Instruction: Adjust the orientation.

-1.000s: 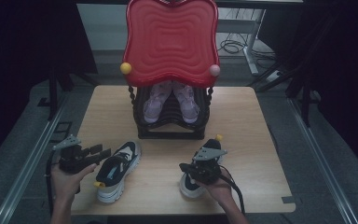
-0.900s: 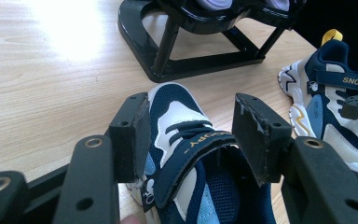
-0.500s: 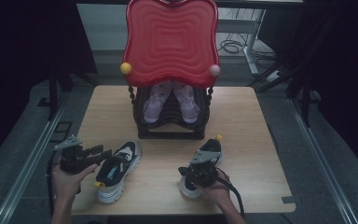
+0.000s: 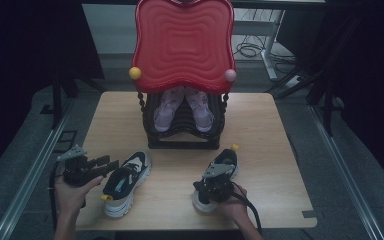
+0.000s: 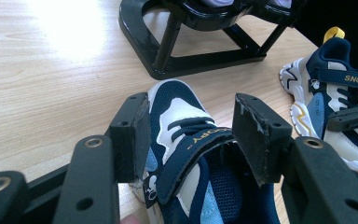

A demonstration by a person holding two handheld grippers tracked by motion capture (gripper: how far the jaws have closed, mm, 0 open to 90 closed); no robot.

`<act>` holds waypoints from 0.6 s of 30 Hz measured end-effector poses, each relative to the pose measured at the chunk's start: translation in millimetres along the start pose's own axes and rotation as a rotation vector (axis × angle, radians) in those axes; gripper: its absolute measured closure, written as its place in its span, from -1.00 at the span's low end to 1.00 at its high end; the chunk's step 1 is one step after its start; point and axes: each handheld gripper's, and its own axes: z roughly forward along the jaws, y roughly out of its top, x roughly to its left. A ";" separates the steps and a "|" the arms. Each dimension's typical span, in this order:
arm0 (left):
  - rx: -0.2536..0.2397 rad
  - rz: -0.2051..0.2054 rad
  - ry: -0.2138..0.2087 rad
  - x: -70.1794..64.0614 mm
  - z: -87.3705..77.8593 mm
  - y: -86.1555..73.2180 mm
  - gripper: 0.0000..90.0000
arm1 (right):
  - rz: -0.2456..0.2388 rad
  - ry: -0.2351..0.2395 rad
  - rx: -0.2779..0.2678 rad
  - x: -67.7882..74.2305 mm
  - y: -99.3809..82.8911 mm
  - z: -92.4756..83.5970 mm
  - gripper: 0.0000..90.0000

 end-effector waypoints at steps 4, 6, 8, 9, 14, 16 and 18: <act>0.000 0.001 -0.001 0.1 -0.4 -0.1 0.04 | -0.002 0.000 0.002 -0.2 -0.5 0.0 0.98; 0.000 0.002 0.000 0.3 -0.6 0.0 0.04 | -0.001 0.001 0.002 -0.3 -0.8 -0.1 0.98; 0.000 0.002 0.001 0.4 -0.4 0.0 0.03 | 0.001 0.004 -0.004 0.0 -0.3 -0.6 0.98; 0.001 0.001 0.000 0.2 -0.3 -0.1 0.04 | 0.002 0.008 -0.011 0.9 0.3 -1.0 0.98; 0.004 0.003 0.000 -0.1 0.3 -0.1 0.04 | -0.001 0.021 -0.011 4.0 2.0 -1.1 0.98; 0.005 0.006 0.000 -0.1 0.4 0.0 0.04 | -0.003 0.033 -0.008 5.4 2.1 0.1 0.98; 0.004 0.005 0.000 -0.1 0.2 0.0 0.04 | -0.005 0.044 -0.002 7.5 2.5 1.3 0.98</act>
